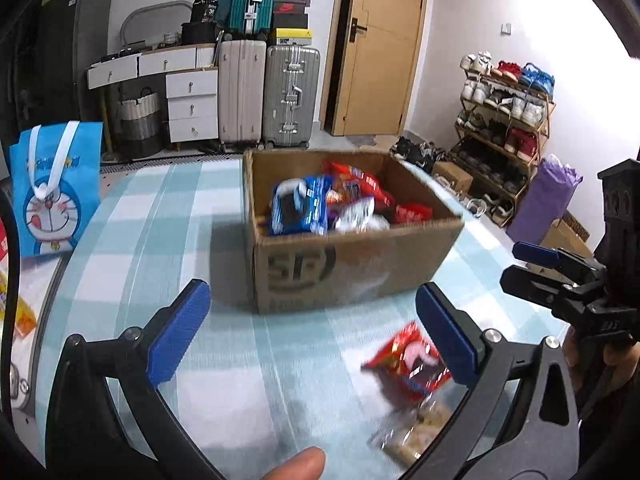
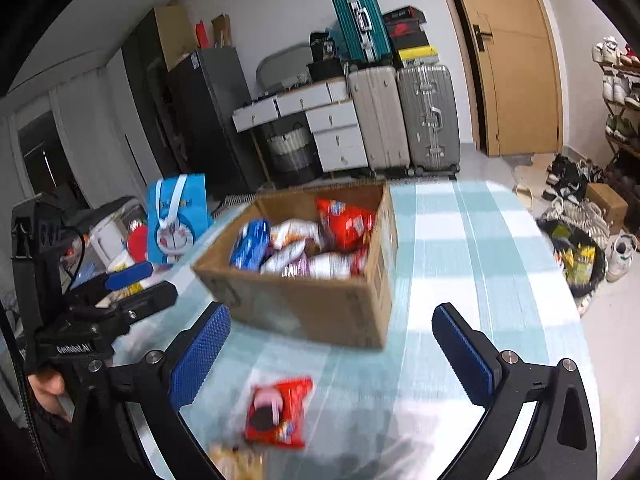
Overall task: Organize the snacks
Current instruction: 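Move both grippers back to the red Oreo pack and cracker pack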
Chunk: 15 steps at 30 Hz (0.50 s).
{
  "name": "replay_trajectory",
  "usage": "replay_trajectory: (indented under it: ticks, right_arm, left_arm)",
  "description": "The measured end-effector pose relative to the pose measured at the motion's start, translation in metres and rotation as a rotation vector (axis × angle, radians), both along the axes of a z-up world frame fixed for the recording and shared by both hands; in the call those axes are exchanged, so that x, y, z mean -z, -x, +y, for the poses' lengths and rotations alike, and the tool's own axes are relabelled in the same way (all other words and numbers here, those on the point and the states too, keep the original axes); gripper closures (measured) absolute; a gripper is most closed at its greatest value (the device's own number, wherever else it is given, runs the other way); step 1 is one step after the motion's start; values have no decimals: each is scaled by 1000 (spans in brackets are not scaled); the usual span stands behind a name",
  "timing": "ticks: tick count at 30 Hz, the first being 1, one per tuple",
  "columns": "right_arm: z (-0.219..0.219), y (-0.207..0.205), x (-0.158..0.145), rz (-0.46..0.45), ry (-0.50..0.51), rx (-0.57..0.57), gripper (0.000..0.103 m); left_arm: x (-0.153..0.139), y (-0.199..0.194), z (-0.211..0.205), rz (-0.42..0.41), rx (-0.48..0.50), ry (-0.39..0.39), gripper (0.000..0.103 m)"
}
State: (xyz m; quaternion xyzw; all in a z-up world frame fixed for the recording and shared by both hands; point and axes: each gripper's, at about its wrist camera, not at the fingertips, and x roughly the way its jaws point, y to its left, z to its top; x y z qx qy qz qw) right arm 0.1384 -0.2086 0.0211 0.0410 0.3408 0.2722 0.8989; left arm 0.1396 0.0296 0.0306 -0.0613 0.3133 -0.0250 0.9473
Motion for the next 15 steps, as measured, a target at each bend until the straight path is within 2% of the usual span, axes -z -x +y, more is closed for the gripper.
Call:
replay_trajectory:
  ticks: [8, 15]
  right_arm:
    - [1, 28, 36, 90, 71, -17, 1]
    - [9, 40, 50, 123, 134, -32, 1]
  left_arm:
    - [33, 26, -9, 65, 19, -19, 1]
    - [47, 40, -21, 98, 47, -61, 1]
